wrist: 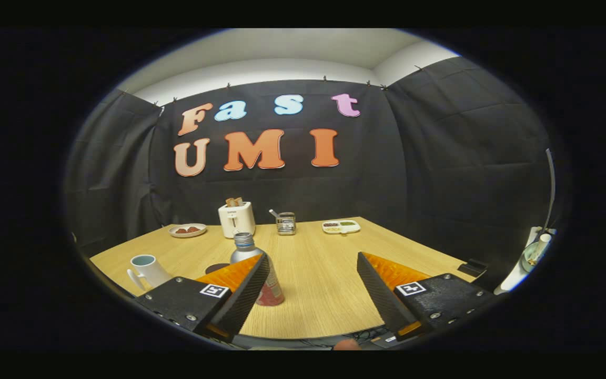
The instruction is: Take the bottle from table, then pour the juice into the cup, finally place the bottle on the coaster
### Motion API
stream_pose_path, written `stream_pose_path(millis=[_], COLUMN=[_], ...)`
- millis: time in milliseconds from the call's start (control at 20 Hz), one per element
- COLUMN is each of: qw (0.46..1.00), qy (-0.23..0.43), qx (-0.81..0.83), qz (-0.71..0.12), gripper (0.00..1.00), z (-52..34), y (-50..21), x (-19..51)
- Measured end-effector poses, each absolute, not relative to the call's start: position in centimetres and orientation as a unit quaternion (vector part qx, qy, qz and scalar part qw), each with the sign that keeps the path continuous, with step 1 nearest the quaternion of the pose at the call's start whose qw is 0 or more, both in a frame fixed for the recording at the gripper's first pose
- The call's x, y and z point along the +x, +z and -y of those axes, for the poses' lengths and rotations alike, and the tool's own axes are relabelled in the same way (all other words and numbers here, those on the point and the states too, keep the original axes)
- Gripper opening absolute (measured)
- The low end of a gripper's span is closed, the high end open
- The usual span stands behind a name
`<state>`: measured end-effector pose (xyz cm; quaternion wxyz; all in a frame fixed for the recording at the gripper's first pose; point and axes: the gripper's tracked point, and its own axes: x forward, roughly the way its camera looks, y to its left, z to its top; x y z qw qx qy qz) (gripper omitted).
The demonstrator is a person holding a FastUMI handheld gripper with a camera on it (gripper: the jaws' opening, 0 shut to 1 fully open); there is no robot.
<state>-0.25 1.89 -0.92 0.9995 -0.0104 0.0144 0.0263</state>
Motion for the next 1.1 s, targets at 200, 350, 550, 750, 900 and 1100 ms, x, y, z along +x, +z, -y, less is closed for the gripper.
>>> stream_pose_path(millis=[200, 350, 550, 750, 900, 1100], qw=[0.999, 0.997, 0.995, 0.993, 0.992, 0.990], qy=[0.041, 0.064, 0.083, 0.097, 0.097, 0.097], qx=[-0.016, -0.023, -0.029, -0.028, -0.033, -0.028], qz=[-0.023, -0.031, -0.043, -0.059, -0.074, -0.097], gripper=[0.99, 0.99, 0.99, 1.00, 1.00, 1.00], z=[-3.4, -5.2, -7.0, -8.5, -8.9, -9.3], y=[-1.8, -2.5, -3.7, -5.0, -6.3, -8.3], x=[0.0, 0.1, 0.8, 1.8, 2.7, 3.9])
